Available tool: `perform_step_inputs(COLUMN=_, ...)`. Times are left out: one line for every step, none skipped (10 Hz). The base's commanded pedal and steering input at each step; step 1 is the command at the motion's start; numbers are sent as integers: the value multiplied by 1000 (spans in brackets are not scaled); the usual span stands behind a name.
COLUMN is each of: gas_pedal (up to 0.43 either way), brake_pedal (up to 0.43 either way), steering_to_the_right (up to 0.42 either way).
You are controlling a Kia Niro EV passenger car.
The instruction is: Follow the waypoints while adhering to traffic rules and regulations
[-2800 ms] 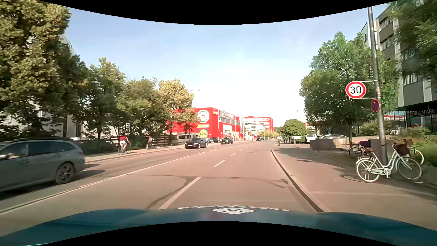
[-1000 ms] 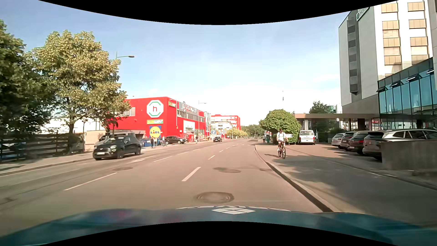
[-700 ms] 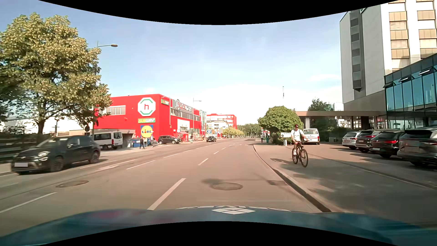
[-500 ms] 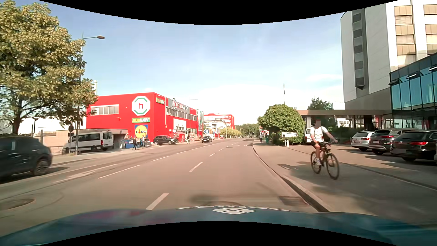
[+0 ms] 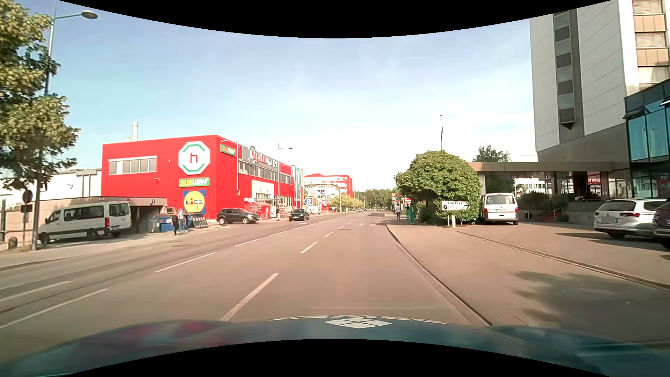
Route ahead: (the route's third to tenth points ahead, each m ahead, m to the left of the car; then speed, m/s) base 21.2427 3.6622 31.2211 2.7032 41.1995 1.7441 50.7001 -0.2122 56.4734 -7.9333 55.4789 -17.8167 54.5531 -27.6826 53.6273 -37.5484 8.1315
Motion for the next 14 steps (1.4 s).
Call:
perform_step_inputs(gas_pedal=110, brake_pedal=0, steering_to_the_right=21)
perform_step_inputs(gas_pedal=110, brake_pedal=0, steering_to_the_right=21)
perform_step_inputs(gas_pedal=110, brake_pedal=0, steering_to_the_right=20)
perform_step_inputs(gas_pedal=110, brake_pedal=0, steering_to_the_right=18)
perform_step_inputs(gas_pedal=110, brake_pedal=0, steering_to_the_right=18)
perform_step_inputs(gas_pedal=110, brake_pedal=0, steering_to_the_right=17)
perform_step_inputs(gas_pedal=110, brake_pedal=0, steering_to_the_right=16)
perform_step_inputs(gas_pedal=110, brake_pedal=0, steering_to_the_right=16)
perform_step_inputs(gas_pedal=110, brake_pedal=0, steering_to_the_right=15)
perform_step_inputs(gas_pedal=110, brake_pedal=0, steering_to_the_right=15)
perform_step_inputs(gas_pedal=110, brake_pedal=0, steering_to_the_right=16)
perform_step_inputs(gas_pedal=110, brake_pedal=0, steering_to_the_right=15)
perform_step_inputs(gas_pedal=110, brake_pedal=0, steering_to_the_right=15)
perform_step_inputs(gas_pedal=110, brake_pedal=0, steering_to_the_right=15)
